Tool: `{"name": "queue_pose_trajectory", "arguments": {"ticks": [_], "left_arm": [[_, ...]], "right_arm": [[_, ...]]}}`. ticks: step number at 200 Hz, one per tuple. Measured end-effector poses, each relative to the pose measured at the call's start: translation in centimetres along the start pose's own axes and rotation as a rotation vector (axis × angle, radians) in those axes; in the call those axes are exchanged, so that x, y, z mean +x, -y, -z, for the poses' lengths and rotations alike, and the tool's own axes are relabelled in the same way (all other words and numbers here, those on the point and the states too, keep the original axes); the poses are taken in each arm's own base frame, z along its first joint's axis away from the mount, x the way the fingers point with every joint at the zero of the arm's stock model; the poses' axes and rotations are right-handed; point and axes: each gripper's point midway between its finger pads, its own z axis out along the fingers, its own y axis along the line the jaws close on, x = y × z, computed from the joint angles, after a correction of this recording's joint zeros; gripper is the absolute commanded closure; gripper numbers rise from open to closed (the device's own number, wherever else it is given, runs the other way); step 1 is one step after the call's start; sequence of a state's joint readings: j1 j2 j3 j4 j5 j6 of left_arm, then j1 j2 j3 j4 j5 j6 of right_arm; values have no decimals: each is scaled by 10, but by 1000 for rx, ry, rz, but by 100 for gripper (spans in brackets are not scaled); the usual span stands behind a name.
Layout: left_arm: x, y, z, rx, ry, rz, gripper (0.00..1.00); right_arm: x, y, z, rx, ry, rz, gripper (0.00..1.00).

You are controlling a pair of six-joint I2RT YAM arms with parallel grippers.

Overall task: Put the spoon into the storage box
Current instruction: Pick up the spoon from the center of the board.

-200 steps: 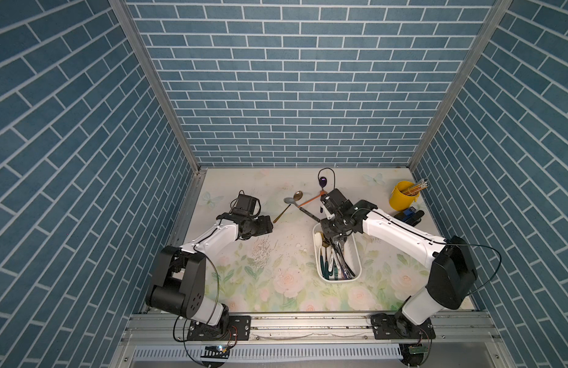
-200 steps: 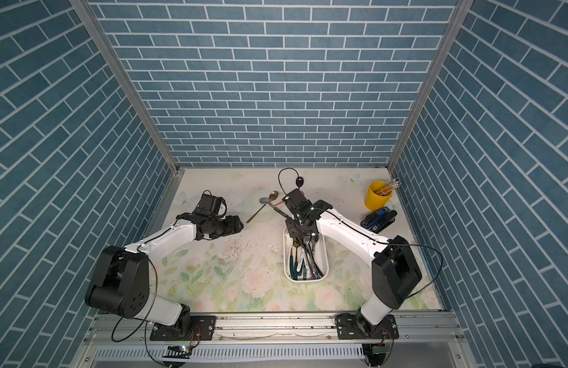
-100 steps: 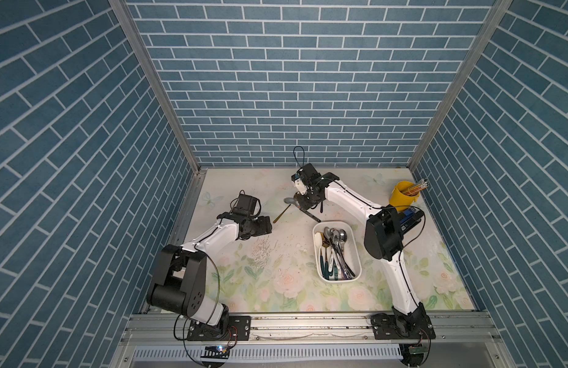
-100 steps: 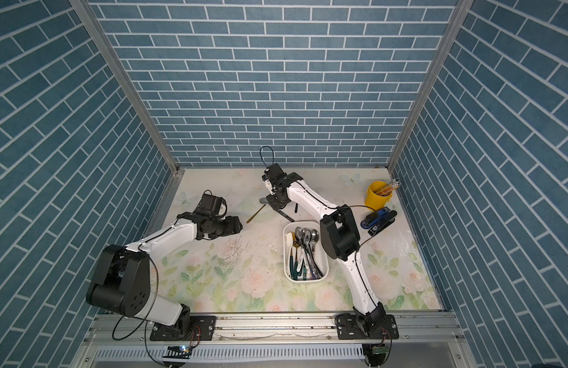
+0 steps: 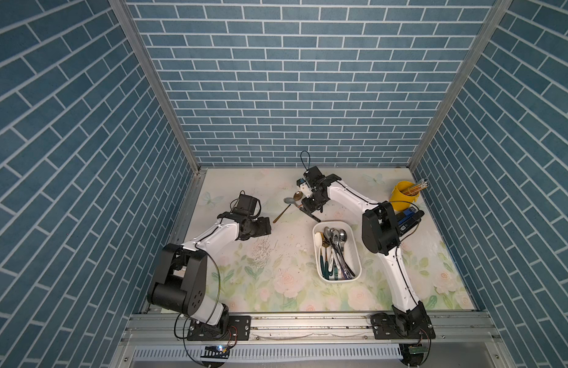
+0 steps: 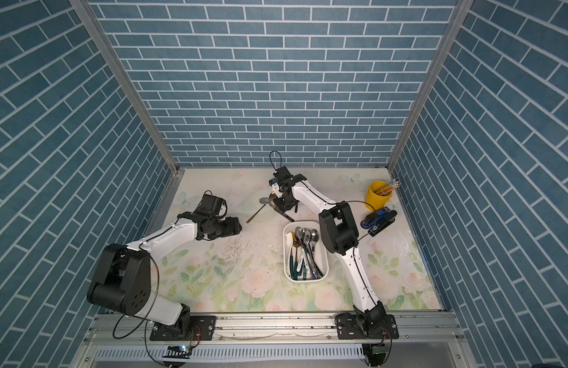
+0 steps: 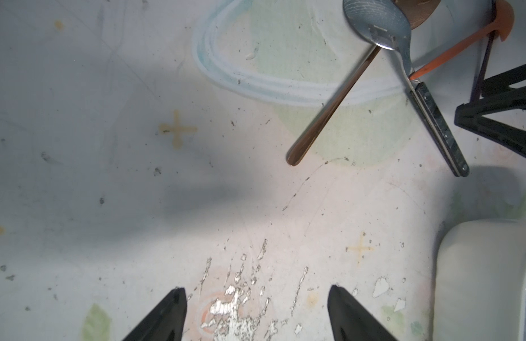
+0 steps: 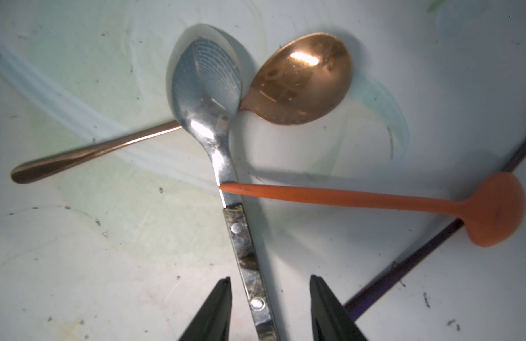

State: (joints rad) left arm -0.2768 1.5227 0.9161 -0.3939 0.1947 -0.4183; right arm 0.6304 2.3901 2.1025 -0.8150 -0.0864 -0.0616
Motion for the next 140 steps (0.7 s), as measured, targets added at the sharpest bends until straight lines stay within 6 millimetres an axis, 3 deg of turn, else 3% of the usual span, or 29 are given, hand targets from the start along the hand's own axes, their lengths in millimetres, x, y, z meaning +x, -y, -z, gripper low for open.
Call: {"name": "queue_pose_trajectory", "arguments": {"ticks": [81,140], "left_arm": [[1,-1,-4,-7,-16,3,19],[1,-2,-5,-12,-20,3,19]], "right_arm": [[10,-3,-24,-22,-37,-1,54],[8,-14,-28,-21,-37,67,64]]}}
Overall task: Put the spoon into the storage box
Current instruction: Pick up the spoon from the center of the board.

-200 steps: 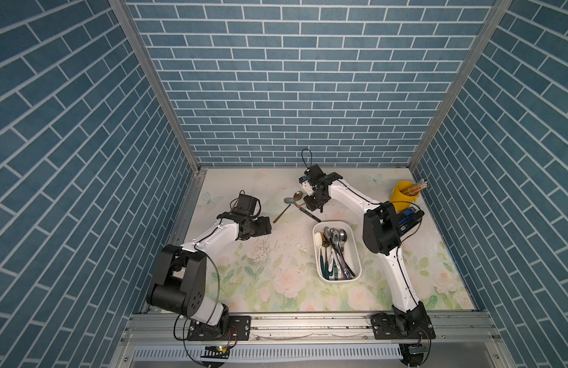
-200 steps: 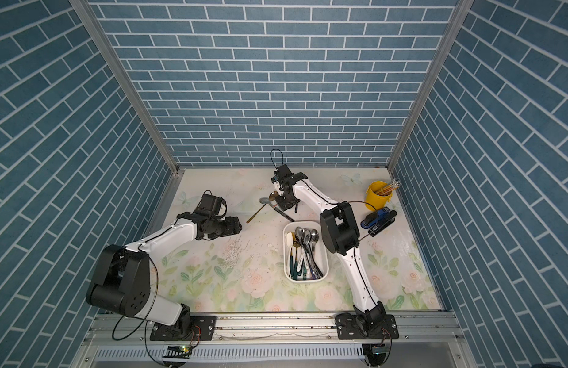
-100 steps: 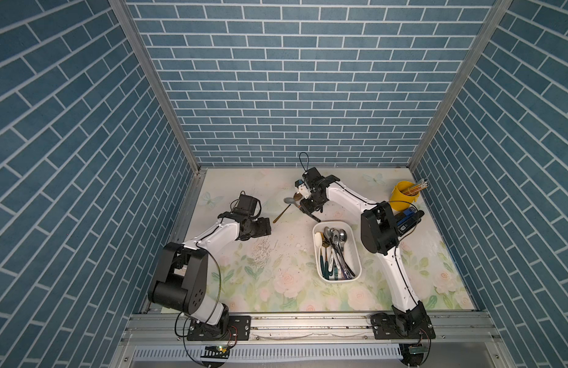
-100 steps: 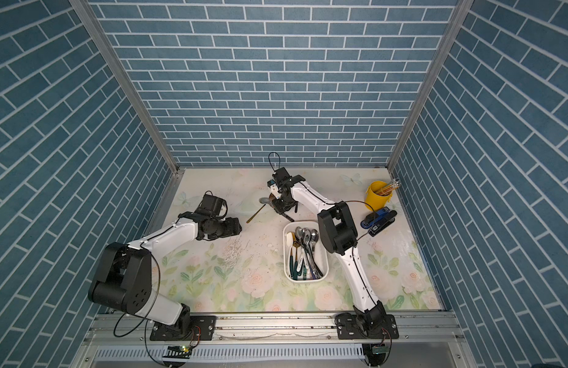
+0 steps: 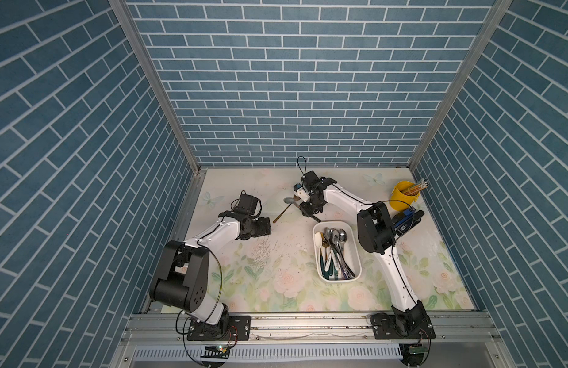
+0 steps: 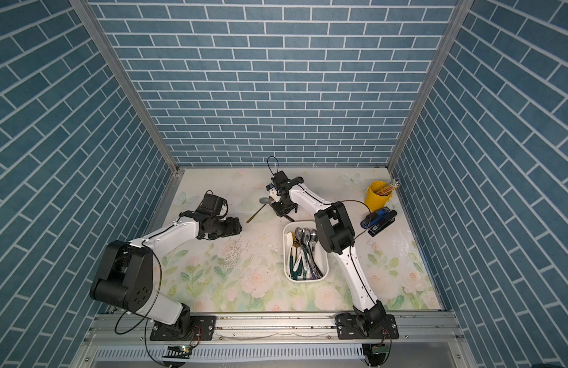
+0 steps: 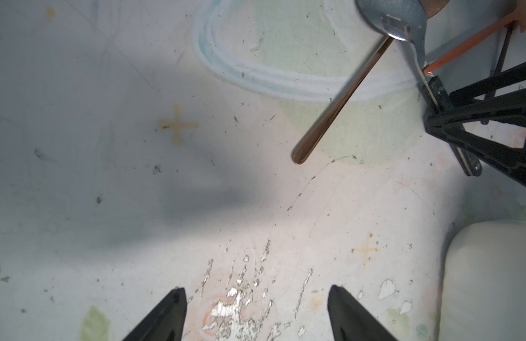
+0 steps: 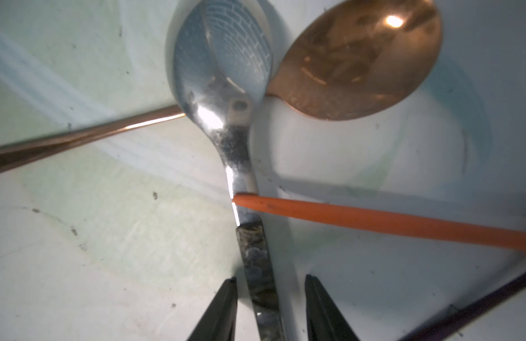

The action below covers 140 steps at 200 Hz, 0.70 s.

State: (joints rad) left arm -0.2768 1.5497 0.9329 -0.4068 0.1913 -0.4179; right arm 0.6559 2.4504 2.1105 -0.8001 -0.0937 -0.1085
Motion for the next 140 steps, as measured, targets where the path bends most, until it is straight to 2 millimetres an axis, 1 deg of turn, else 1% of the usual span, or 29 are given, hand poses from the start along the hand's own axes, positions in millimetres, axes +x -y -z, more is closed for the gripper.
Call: {"name": "queue_pose_trajectory", "arguments": {"ticks": [35,80,111,140], "left_arm": [[0,0,0,-1,0,0,19],[-1,-1,0,-8,3,0,19],[-1,-2,1,-10,7,-1,19],[-4,0,6,-7,24,-6,19]], "right_arm": [[-3,-17,-2,-3,-1,55,73],[-5,-41,-3,-22,0,102,82],[-8,-49,-3,-42,11,98,85],[-14,-52,-3,-60,35,62,88]]}}
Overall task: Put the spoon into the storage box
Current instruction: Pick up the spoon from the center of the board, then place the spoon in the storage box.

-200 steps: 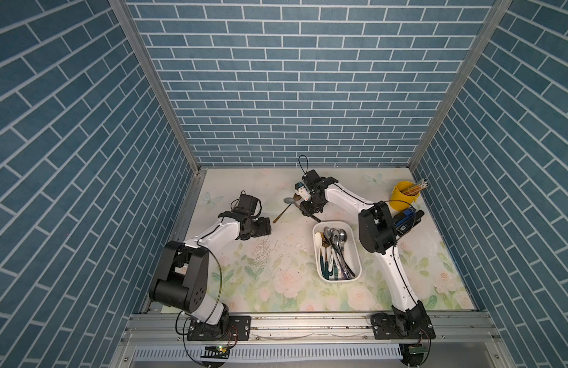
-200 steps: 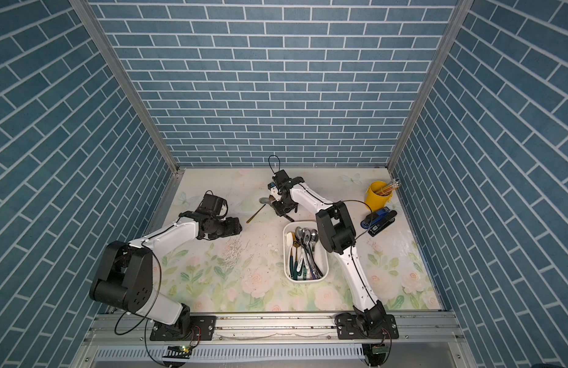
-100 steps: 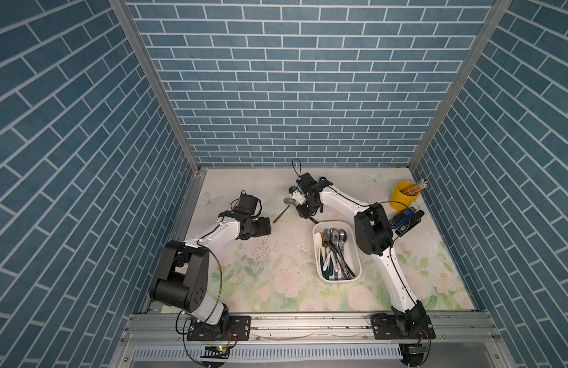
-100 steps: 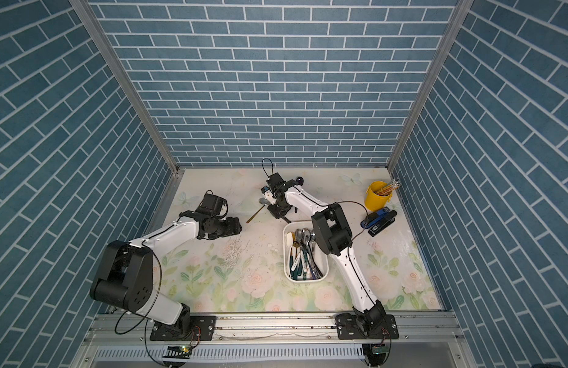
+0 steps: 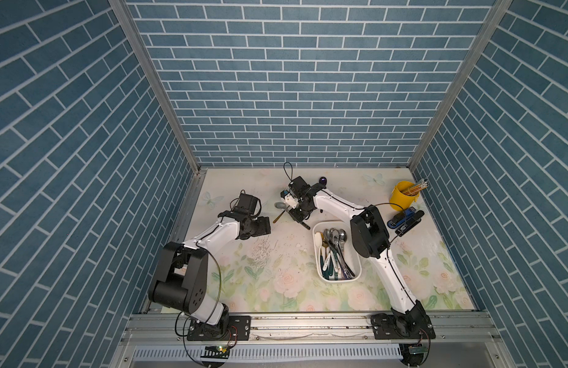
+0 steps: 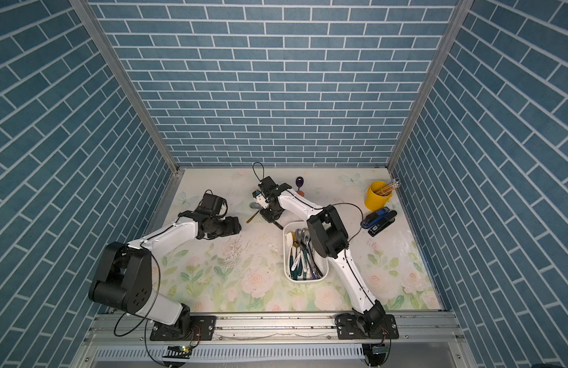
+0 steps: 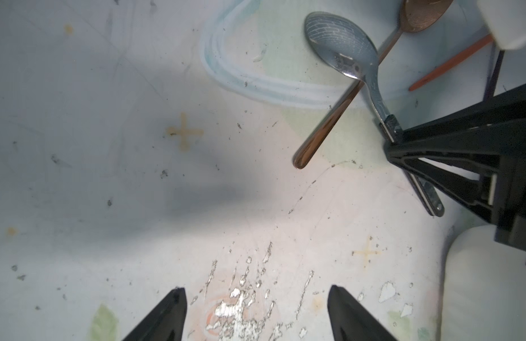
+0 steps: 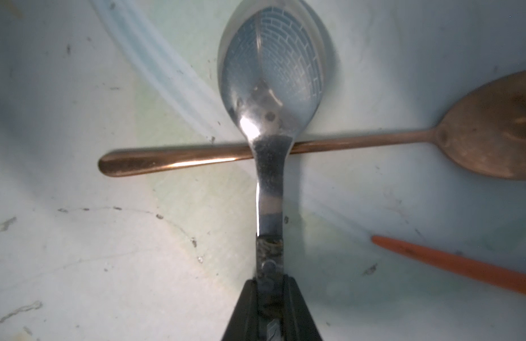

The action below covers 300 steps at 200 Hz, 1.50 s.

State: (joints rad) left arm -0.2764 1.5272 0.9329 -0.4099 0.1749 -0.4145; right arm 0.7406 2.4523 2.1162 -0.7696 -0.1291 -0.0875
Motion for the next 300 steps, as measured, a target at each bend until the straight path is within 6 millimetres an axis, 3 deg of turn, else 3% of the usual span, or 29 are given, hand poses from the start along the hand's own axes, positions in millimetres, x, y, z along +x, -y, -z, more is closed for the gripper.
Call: {"name": "queue_pose_trajectory", "arguments": {"ticks": [58,103,142,174,195,234,262,300], "left_arm": [[-10,4,18,11,59,-11,19],[-15,8,30,28,94,-16,19],[-15,13,32,51,95,-18,18],[-15,16,32,69,91,-20,18],[-14,19,30,82,85,-22,18],[-11,25,28,102,73,-30,18],[-11,30,28,116,77,-38,18],[-9,34,27,122,71,-50,18]], "right_arm": [[-20,-4,24,-17,75,-101,90],[-29,0,75,40,128,-165,91],[1,-4,144,98,165,-258,92],[53,-12,180,124,171,-362,93],[96,-18,180,136,130,-436,94],[171,-26,159,164,23,-557,95],[195,-30,150,168,11,-607,95],[206,-29,132,168,24,-636,95]]}}
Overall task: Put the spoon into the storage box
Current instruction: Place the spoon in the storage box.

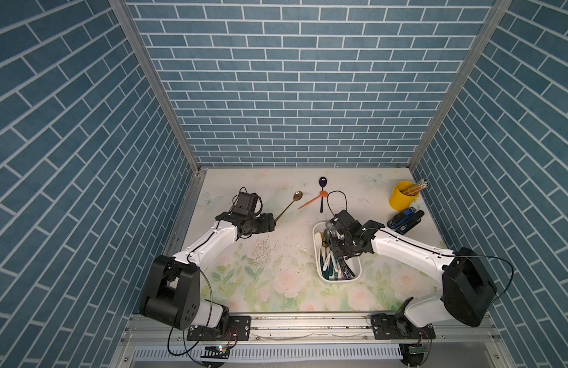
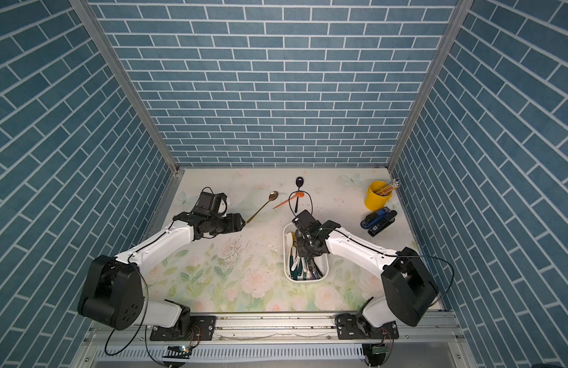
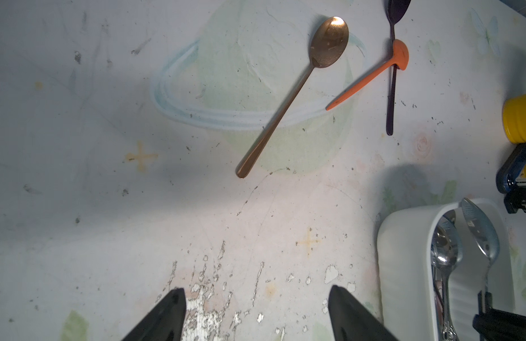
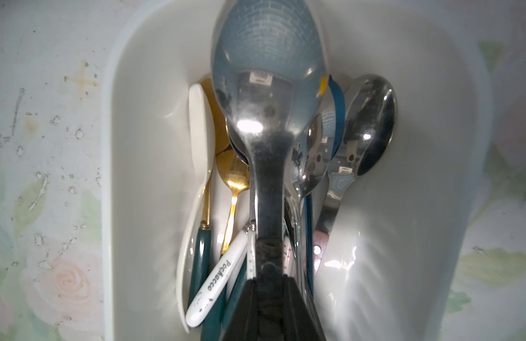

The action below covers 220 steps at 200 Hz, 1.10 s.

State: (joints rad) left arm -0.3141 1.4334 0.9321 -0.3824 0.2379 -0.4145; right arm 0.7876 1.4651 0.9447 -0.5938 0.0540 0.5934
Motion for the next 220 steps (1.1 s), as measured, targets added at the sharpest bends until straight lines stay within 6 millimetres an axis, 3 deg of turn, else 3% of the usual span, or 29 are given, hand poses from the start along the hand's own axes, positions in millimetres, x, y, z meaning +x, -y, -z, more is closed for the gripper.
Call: {"name": "queue_pose_trajectory", "arguments": {"ticks": [51,91,139,176,220], "left_arm": [[-2,0,-6,-9,-12,-25,18],[-11,-2,-19,-31,-13,-102,18],[-53,9,-50,-60,7,-247,19],[-80,28,-84,-87,13,-380,21],[-82,44,-125,-159,-32,-521,24]], "right_arm": [[-1,-2,-13,-26,38,-29,92],[-1,-2,-15,-24,42,-33,76],[0,-2,-16,-5,11,-33,63],[-20,-10,1,-5,34,-18,59],[-63,-15,34,-13,122,7,58]]}}
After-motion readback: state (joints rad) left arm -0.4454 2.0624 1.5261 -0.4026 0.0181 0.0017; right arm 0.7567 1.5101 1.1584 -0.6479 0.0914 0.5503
